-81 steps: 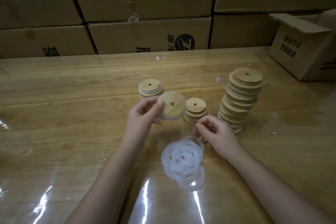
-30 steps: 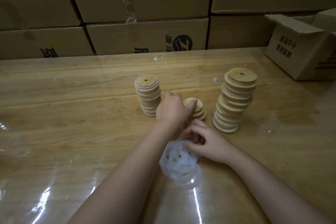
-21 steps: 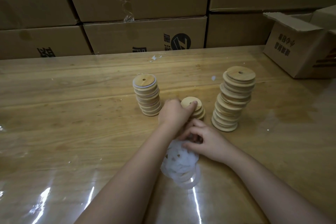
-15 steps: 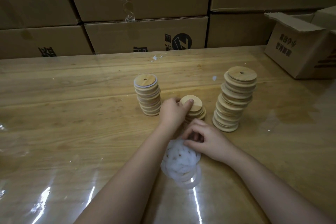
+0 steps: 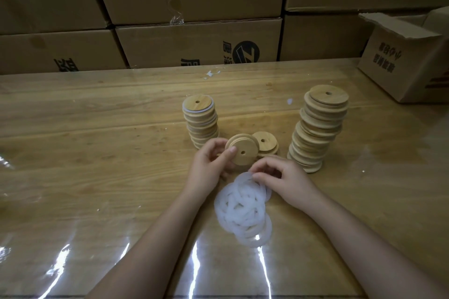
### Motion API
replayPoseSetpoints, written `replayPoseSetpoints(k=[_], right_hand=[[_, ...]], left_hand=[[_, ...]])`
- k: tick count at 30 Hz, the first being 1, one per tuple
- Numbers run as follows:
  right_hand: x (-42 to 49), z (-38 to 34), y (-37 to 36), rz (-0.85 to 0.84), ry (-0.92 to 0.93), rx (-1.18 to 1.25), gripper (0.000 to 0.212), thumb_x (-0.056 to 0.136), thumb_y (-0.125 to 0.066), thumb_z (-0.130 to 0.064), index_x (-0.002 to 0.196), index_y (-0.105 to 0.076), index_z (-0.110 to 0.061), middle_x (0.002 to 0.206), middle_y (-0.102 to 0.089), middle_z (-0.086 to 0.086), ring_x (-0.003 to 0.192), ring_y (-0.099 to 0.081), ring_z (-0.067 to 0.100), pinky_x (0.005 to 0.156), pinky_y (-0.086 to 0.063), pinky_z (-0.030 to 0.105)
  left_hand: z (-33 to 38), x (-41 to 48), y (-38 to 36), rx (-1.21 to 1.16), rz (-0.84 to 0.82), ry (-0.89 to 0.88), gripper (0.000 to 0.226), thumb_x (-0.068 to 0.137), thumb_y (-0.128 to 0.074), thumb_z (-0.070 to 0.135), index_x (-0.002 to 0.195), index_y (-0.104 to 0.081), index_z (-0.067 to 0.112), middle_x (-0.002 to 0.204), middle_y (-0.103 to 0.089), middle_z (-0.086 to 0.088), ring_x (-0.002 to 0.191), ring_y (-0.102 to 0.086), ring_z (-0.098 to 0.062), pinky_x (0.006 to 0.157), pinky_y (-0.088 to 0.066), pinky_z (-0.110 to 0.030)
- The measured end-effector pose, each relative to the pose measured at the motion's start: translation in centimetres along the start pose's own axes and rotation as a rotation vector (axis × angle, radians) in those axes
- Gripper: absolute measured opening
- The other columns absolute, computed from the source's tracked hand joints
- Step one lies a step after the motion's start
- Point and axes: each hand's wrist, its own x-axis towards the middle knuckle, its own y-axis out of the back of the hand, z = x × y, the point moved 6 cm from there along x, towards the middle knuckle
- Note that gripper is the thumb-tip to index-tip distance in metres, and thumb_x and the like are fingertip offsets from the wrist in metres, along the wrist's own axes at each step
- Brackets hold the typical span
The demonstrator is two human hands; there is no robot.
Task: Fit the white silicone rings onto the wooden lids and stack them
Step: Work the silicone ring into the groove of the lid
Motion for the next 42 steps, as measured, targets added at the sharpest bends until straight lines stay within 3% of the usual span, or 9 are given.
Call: replayPoseSetpoints(k=[8,11,13,17,22,27,30,35,42], right_hand=[[-0.2,-0.1,1.0,0.135,0.004,0.143,0.012,0.083,-0.067,-0.012,0.079,-0.066,-0.024,0.076,-0.066,-0.004,0.071,-0.061,0.019,0.065,-0.048,0.025],[-0.2,-0.1,1.3,0.186,0.019,0.169,0.015,0.084,-0.067,-0.011,0.078,-0.065,-0.025,0.071,-0.065,-0.009,0.066,-0.058,0.012,0.062,-0.047,0.020],[-0.2,-0.2,1.4,0.208,0.025,0.175,0.017,0.084,-0.066,-0.011,0.078,-0.064,-0.026,0.070,-0.064,-0.009,0.065,-0.057,0.007,0.062,-0.046,0.018],[-0.2,-0.9,1.8,0.265,0.115,0.129,0.017,0.084,-0.065,-0.006,0.077,-0.063,-0.022,0.081,-0.060,-0.004,0.071,-0.056,0.010,0.065,-0.046,0.022],[-0.1,-0.8,1.6,0.280,0.117,0.101,0.016,0.082,-0.066,-0.006,0.077,-0.062,-0.020,0.097,-0.057,-0.007,0.071,-0.056,0.012,0.064,-0.049,0.036],[-0.1,-0.6,1.4,0.270,0.114,0.082,0.017,0.083,-0.066,-0.006,0.077,-0.061,-0.022,0.097,-0.056,-0.010,0.072,-0.056,0.009,0.063,-0.052,0.035],[-0.1,-0.5,1.5,0.288,0.114,0.074,0.019,0.083,-0.066,-0.006,0.077,-0.061,-0.023,0.095,-0.056,-0.009,0.072,-0.057,0.011,0.062,-0.052,0.041],[0.0,-0.2,1.5,0.295,0.100,0.104,0.021,0.084,-0.065,-0.008,0.077,-0.060,-0.027,0.094,-0.059,-0.014,0.073,-0.058,0.016,0.062,-0.053,0.042],[0.0,-0.1,1.5,0.305,0.089,0.122,0.028,0.085,-0.064,-0.010,0.076,-0.061,-0.037,0.098,-0.063,-0.016,0.074,-0.061,0.014,0.063,-0.056,0.036]], left_hand=[[-0.6,-0.4,0.3,0.067,-0.032,-0.055,0.013,0.086,-0.066,0.017,0.098,-0.064,0.016,0.090,-0.071,0.000,0.067,-0.065,-0.020,0.057,-0.054,-0.031],[-0.6,-0.3,0.3,0.091,-0.052,-0.059,0.015,0.087,-0.066,0.017,0.101,-0.065,0.018,0.096,-0.071,0.001,0.076,-0.066,-0.034,0.064,-0.056,-0.045],[-0.5,-0.3,0.1,0.102,-0.067,-0.067,0.015,0.087,-0.066,0.016,0.100,-0.065,0.022,0.095,-0.071,0.001,0.078,-0.065,-0.036,0.064,-0.055,-0.044],[-0.2,-0.4,-0.1,0.147,-0.103,-0.099,0.019,0.086,-0.066,0.014,0.103,-0.067,0.023,0.091,-0.071,0.003,0.073,-0.062,-0.024,0.061,-0.053,-0.030],[0.3,-0.7,-0.4,0.205,-0.141,-0.145,0.024,0.086,-0.066,0.014,0.110,-0.068,0.021,0.093,-0.069,0.009,0.071,-0.057,-0.007,0.064,-0.052,-0.027],[0.8,-1.3,-0.5,0.271,-0.098,-0.223,0.020,0.089,-0.060,0.032,0.108,-0.061,0.031,0.089,-0.063,0.021,0.072,-0.057,0.000,0.063,-0.050,-0.019],[0.9,-1.5,-0.7,0.391,-0.084,-0.277,0.022,0.078,-0.063,0.047,0.095,-0.053,0.038,0.095,-0.060,0.019,0.081,-0.059,-0.003,0.061,-0.048,-0.018],[0.7,-1.4,-0.7,0.449,-0.044,-0.323,0.018,0.085,-0.067,0.028,0.085,-0.051,0.037,0.084,-0.061,0.014,0.075,-0.062,-0.002,0.058,-0.048,-0.020],[0.5,-1.4,-0.5,0.462,-0.022,-0.317,0.018,0.087,-0.064,0.030,0.084,-0.048,0.038,0.087,-0.063,0.010,0.075,-0.060,-0.007,0.060,-0.049,-0.028]])
